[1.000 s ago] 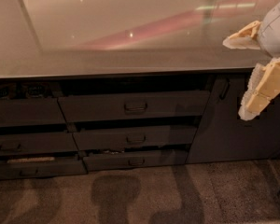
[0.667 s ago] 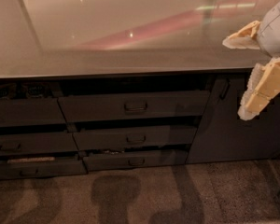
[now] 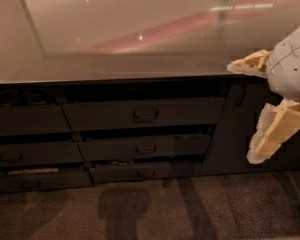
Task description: Open top drawer
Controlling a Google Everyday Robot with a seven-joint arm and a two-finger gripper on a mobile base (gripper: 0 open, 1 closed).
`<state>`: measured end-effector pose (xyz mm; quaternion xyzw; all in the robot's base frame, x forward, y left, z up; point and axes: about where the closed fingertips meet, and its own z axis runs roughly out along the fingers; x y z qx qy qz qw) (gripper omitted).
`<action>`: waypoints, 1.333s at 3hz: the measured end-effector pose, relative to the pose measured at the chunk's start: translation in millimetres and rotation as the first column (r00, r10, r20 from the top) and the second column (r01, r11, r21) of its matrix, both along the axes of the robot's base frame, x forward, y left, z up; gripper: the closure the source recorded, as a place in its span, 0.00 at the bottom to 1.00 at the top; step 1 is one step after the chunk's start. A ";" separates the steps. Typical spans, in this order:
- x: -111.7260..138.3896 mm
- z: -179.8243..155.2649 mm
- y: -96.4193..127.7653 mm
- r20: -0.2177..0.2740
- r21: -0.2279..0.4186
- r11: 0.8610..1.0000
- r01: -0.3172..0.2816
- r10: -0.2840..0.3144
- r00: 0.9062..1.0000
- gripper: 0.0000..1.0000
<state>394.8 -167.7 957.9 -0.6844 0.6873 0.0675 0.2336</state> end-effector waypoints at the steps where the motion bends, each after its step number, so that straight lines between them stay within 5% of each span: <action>1: 3.8 -2.1 -1.2 -0.003 0.005 1.000 0.000 0.000 1.000 0.00; 2: 19.8 -34.1 -12.8 -0.054 0.054 0.999 -0.005 0.008 0.998 0.00; 4: 56.7 -111.6 -35.8 -0.207 0.140 0.990 -0.014 0.043 0.977 0.00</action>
Offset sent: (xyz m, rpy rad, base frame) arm 0.0566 -0.0417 -0.1062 0.1660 0.1812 0.0196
